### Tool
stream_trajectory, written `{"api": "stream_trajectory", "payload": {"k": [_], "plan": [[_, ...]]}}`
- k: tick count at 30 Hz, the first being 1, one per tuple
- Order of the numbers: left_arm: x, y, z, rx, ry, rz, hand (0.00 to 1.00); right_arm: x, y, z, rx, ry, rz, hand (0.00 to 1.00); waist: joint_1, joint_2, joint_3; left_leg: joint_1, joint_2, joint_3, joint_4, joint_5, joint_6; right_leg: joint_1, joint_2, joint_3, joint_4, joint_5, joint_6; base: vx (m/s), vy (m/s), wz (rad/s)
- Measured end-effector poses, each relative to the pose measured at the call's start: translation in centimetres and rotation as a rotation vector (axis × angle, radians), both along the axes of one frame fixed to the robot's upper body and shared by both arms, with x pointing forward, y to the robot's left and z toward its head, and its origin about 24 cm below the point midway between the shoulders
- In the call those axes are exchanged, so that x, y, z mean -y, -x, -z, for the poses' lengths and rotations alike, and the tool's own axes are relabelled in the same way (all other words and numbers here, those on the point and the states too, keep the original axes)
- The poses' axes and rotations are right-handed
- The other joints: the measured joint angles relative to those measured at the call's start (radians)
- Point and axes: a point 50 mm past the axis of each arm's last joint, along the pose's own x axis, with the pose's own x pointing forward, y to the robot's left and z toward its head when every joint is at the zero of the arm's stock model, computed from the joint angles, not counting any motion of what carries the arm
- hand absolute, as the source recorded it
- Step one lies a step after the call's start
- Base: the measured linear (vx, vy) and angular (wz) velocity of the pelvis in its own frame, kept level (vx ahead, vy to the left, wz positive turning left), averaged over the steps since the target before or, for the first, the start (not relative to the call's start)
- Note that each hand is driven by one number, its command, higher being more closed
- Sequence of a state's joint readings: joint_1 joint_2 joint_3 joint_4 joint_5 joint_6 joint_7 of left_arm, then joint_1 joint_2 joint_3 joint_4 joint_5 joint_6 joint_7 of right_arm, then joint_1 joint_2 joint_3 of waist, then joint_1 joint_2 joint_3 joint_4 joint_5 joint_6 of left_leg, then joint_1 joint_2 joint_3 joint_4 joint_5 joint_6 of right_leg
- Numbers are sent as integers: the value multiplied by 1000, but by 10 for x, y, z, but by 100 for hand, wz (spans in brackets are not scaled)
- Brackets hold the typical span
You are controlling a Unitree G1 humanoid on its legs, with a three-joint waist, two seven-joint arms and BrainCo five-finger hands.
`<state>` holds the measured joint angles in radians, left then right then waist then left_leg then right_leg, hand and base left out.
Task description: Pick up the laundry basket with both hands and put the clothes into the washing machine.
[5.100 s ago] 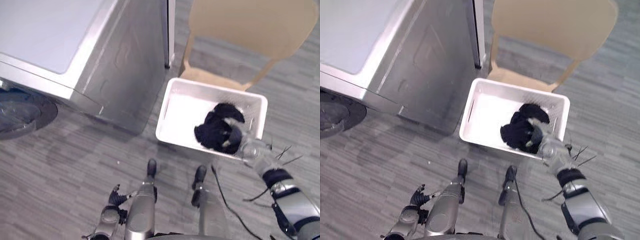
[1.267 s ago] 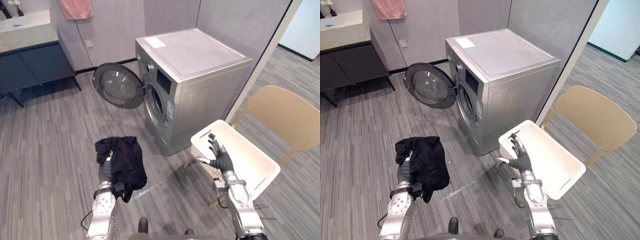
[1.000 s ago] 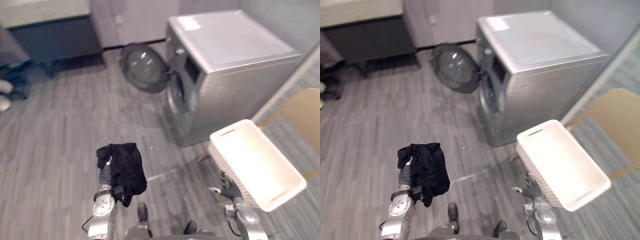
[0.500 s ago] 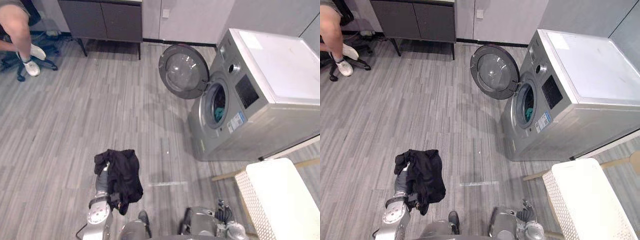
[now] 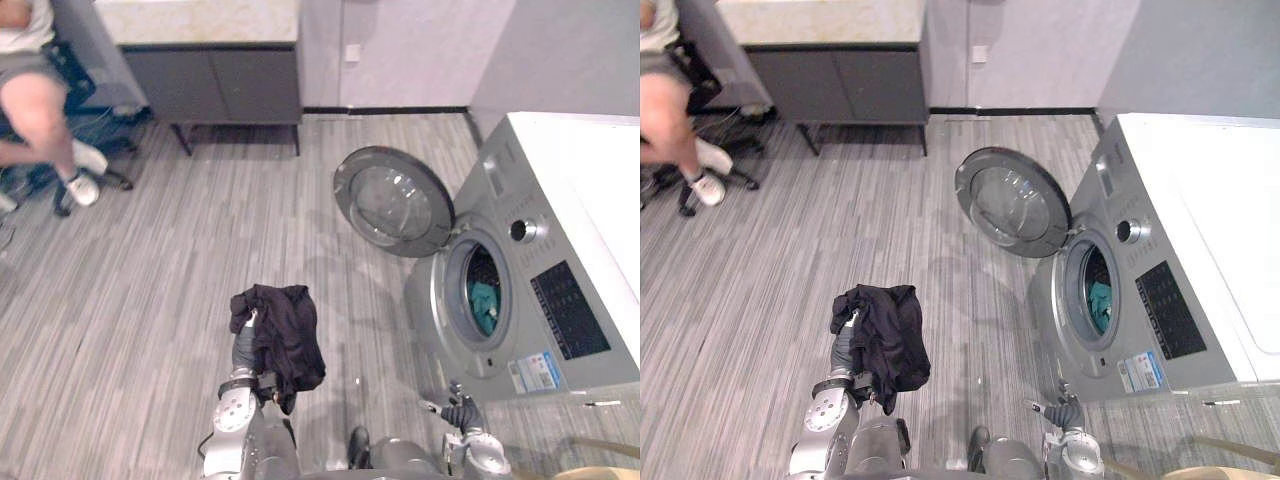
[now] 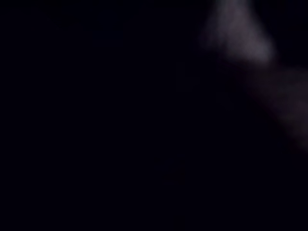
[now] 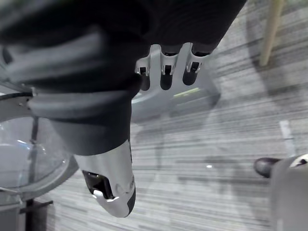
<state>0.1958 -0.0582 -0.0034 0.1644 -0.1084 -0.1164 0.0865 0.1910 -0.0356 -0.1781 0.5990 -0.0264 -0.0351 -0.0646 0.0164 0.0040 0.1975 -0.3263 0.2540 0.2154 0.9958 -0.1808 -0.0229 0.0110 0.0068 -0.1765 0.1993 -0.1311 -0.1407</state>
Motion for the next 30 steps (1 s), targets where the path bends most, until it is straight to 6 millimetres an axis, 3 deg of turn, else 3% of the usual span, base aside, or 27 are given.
{"api": "stream_trajectory", "payload": {"k": [1,4,5,6,7,8,10,13,14,15,16,17,19,20,21,22,23,24,25,26,27,29,30], "plan": [[0,0,0,0,0,2,100,0,0,0,1,0,-1,0,2,-2,1,-5,-5,-3,-27,-5,6,6,-3,12,-4,0,1,427,165,-107],[0,0,-1,6,-1,2,100,-4,-7,-3,23,-5,-5,0,24,-8,5,-26,-99,-165,-393,-22,-5,54,-45,136,-6,-41,67,372,257,-119],[0,1,-1,6,-2,-2,100,-4,-8,-5,31,5,-8,0,31,2,-1,-7,-123,-284,-557,20,-50,56,-47,188,24,-80,123,381,382,-153],[2,5,1,-6,7,-7,100,-4,-7,-5,32,15,-16,0,30,33,-18,12,-110,-371,-653,115,-77,49,-29,234,59,-133,160,375,422,-159],[2,8,3,-15,4,-8,100,-2,-6,-5,27,21,-17,0,30,52,-28,9,-97,-397,-641,156,-140,49,-15,263,78,-167,179,323,459,-141],[-8,8,7,-41,-35,-5,100,-17,-2,2,-1,-28,-7,0,22,-13,-37,2,-117,-330,-540,66,-104,34,-53,322,123,-200,197,265,424,-123],[-12,13,8,-52,-48,-13,100,-28,9,8,-29,-63,-2,0,24,-59,-61,20,-112,-222,-490,-7,-75,5,-90,393,144,-181,228,262,395,-132],[-17,18,10,-65,-57,-27,100,-34,5,7,-22,-71,-32,0,29,-79,-74,116,-71,-34,-529,-50,-46,-67,-127,350,205,-111,282,175,297,-189],[-22,19,10,-66,-73,-35,100,-38,-1,6,-13,-78,-49,0,26,-78,-74,173,-53,69,-578,-51,-44,-124,-154,225,245,-93,300,97,211,-181],[-24,19,10,-66,-79,-40,100,-39,-3,7,-15,-78,-53,0,25,-76,-75,194,-50,104,-598,-50,-44,-143,-171,157,251,-88,288,76,159,-206],[-29,19,9,-64,-84,-61,100,-40,-8,9,-27,-75,-70,0,23,-74,-75,240,-45,193,-647,-48,-47,-170,-204,-41,246,-68,243,87,129,-199],[-36,21,10,-70,-86,-96,100,-40,-10,13,-52,-70,-84,0,22,-67,-80,273,-43,260,-685,-47,-50,-192,-204,-189,218,-52,206,93,111,-190],[-46,18,10,-70,-99,-122,100,-37,-12,15,-70,-59,-93,0,7,-56,-78,279,-40,310,-705,-43,-54,-230,-176,-267,167,-53,190,134,19,-113],[-51,16,15,-92,-97,-140,100,-31,-12,16,-87,-40,-99,0,-8,-39,-71,280,-30,311,-700,-41,-55,-248,-138,-265,124,-24,140,270,-81,-111],[-58,16,22,-131,-109,-168,100,-22,-5,20,-118,-20,-93,0,-2,-24,-81,287,-23,291,-696,-42,-56,-235,-106,-229,89,3,128,303,-92,-99],[-59,16,22,-133,-107,-176,100,-20,-6,19,-119,-14,-93,0,-2,-18,-78,293,-21,287,-687,-41,-56,-235,-100,-217,92,1,127,293,-123,-92],[-60,21,25,-151,-97,-194,100,-13,-7,18,-116,2,-91,0,-10,5,-67,309,-5,267,-638,-41,-57,-206,-89,-203,96,-10,127,300,-117,-50],[-55,22,25,-148,-74,-199,100,-4,3,20,-141,17,-70,0,-9,26,-56,313,34,237,-492,-30,-57,-141,-78,-202,98,-29,128,294,-127,-33],[-53,22,25,-144,-67,-201,100,-1,6,20,-148,22,-61,0,-7,30,-55,301,52,219,-411,-14,-36,-114,-74,-203,98,-40,126,279,-120,-34],[-49,24,22,-131,-55,-203,100,1,14,20,-152,29,-54,0,-1,34,-50,243,102,160,-196,73,17,-48,-64,-196,94,-62,114,248,-60,-48],[-47,24,22,-128,-56,-191,100,0,11,17,-126,24,-45,0,9,33,-46,160,133,90,-6,127,27,-4,-59,-171,87,-90,111,285,1,-51],[-41,22,22,-126,-55,-160,100,4,6,14,-98,26,-12,0,14,42,-46,38,125,17,118,52,-2,19,-64,-140,86,-110,124,260,124,-60],[-38,19,21,-120,-55,-148,100,3,2,12,-84,21,-7,0,28,23,-42,-4,84,14,59,0,-5,20,-90,-107,87,-117,137,165,110,-65]]}}
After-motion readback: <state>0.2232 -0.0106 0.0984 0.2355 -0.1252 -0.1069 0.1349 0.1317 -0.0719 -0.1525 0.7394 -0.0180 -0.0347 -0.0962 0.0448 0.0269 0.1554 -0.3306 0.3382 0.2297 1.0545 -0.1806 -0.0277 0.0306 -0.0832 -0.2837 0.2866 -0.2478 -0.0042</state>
